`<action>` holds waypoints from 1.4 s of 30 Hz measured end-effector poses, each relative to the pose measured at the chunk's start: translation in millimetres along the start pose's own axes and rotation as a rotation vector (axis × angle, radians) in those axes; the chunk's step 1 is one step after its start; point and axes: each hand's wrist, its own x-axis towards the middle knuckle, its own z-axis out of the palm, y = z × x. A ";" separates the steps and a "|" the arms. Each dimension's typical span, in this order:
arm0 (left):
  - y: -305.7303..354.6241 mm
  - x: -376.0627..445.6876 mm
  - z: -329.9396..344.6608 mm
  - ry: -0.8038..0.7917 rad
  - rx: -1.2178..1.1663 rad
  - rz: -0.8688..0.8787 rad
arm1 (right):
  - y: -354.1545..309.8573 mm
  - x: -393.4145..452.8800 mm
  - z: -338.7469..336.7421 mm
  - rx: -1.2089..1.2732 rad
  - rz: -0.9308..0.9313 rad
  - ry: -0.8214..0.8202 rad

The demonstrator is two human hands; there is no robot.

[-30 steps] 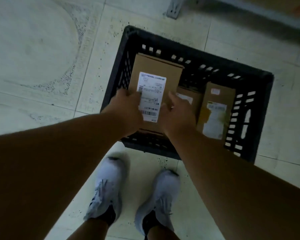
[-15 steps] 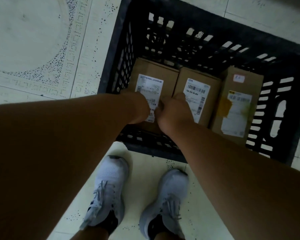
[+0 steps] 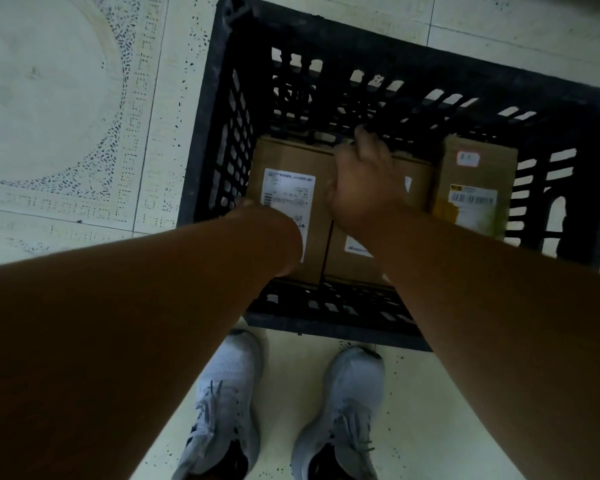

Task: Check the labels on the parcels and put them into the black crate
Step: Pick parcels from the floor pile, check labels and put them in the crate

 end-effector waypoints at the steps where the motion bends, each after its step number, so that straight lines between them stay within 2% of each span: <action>1: 5.0 -3.7 -4.5 0.003 -0.027 0.011 | 3.3 4.4 -1.5 -0.001 0.010 -0.012; 6: 13.4 -3.8 -9.8 0.236 -0.284 -0.011 | 8.5 10.8 7.0 -0.045 0.040 -0.097; 12: 11.3 1.8 -10.2 0.234 -0.280 0.008 | 11.6 6.8 18.4 -0.028 0.038 -0.129; 17: 8.9 -1.2 -23.7 0.177 -0.184 0.075 | 10.5 -5.9 9.9 -0.003 0.007 -0.051; 20: 4.5 -25.3 -40.9 0.239 -0.309 0.076 | 4.5 -26.1 -16.6 0.048 0.013 0.021; 23: 4.4 -79.7 -65.5 0.366 -0.453 0.064 | -3.2 -61.4 -62.8 0.097 -0.007 0.140; 26: 3.0 -147.5 -94.2 0.646 -0.593 0.049 | -12.8 -105.0 -125.1 0.193 -0.007 0.294; 28: 3.9 -204.5 -117.0 0.775 -0.654 0.061 | -17.1 -140.9 -175.6 0.310 0.032 0.360; 32: 9.9 -332.7 -161.8 0.912 -0.675 0.147 | -24.4 -225.6 -281.3 0.508 0.148 0.474; 37: 31.2 -484.6 -198.5 1.039 -0.735 0.305 | -36.1 -338.1 -395.2 0.635 0.187 0.651; 42: 64.2 -598.7 -237.8 1.166 -0.708 0.504 | -32.7 -439.8 -489.4 0.759 0.260 0.837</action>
